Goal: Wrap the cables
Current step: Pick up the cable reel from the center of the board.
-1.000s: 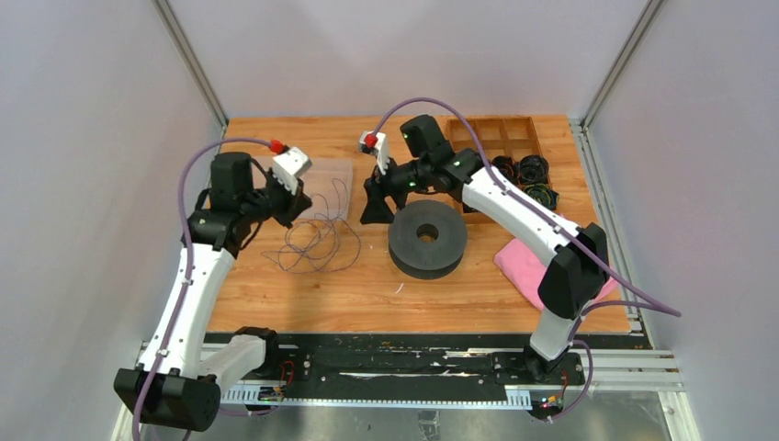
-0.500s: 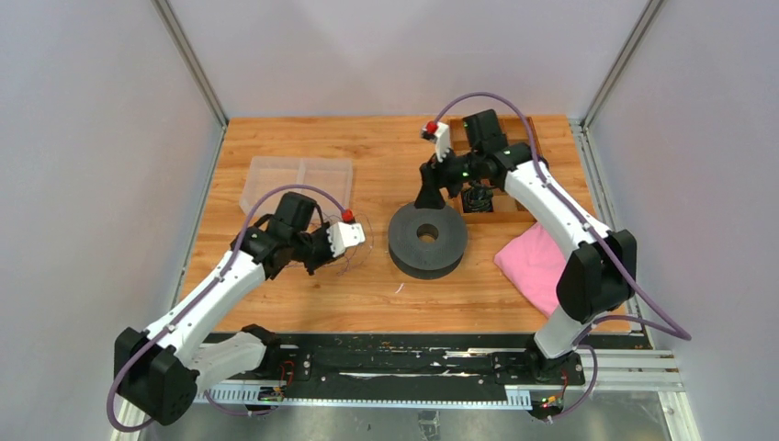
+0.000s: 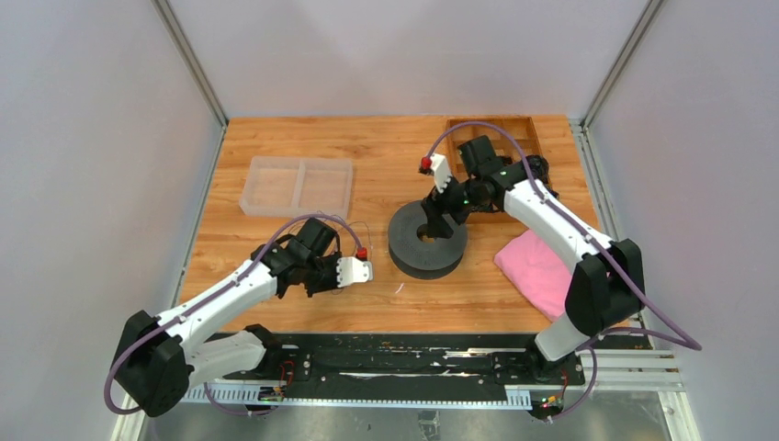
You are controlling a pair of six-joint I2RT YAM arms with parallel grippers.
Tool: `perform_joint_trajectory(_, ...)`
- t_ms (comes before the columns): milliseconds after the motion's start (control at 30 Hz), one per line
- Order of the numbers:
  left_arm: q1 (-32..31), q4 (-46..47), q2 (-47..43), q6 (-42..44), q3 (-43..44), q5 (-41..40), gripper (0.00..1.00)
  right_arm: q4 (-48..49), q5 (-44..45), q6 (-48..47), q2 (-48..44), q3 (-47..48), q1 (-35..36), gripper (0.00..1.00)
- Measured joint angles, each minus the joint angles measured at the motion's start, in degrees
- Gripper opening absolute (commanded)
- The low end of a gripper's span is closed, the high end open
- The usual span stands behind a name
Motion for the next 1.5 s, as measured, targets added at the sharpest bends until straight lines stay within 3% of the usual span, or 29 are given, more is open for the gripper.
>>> perform_joint_trajectory(267, -1.0, -0.7, -3.7, -0.6, -3.3, -3.3, 0.18, -0.9, 6.7, -2.2, 4.2, -0.2, 9.4, 0.83)
perform_joint_trajectory(567, -1.0, -1.5, -5.8, -1.5, -3.5, -5.3, 0.18, -2.4, 14.2, -3.1, 10.2, -0.1, 13.7, 0.84)
perform_joint_trajectory(1500, -1.0, -1.7, -6.8, -3.0, -3.5, -6.7, 0.21, -3.2, 18.6, -6.0, 10.7, -1.3, 18.3, 0.85)
